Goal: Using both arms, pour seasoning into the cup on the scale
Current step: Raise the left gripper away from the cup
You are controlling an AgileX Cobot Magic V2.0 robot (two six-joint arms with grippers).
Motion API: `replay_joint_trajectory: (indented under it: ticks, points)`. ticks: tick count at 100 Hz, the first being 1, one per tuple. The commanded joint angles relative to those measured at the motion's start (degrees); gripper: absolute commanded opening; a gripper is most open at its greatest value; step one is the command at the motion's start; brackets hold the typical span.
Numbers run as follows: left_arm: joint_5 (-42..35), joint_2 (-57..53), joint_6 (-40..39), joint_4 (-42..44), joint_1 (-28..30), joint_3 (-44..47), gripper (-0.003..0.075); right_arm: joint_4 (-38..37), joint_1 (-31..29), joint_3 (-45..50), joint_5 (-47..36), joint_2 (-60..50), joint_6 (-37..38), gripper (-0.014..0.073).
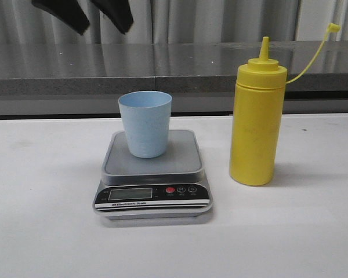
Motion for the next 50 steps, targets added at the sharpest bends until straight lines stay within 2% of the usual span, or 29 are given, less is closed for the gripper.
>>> replay_joint_trajectory:
  ticks: [1,27,50]
  points:
    - [-5.7,-7.1,-0.1,-0.4,1.9,2.3,0.0538,-0.5,-0.4,0.0,-4.7,-1.0,0.0,-0.0066]
    - [-14.7,-22.3,-0.1,-0.4,9.3,18.9,0.0538,-0.5,-0.4,0.0,-4.7,-1.0,0.0,-0.0066]
    - [-24.0,-37.9,0.1,0.5,12.7,33.6,0.0538,-0.5,-0.4,0.0,-4.7,-1.0,0.0,-0.0066]
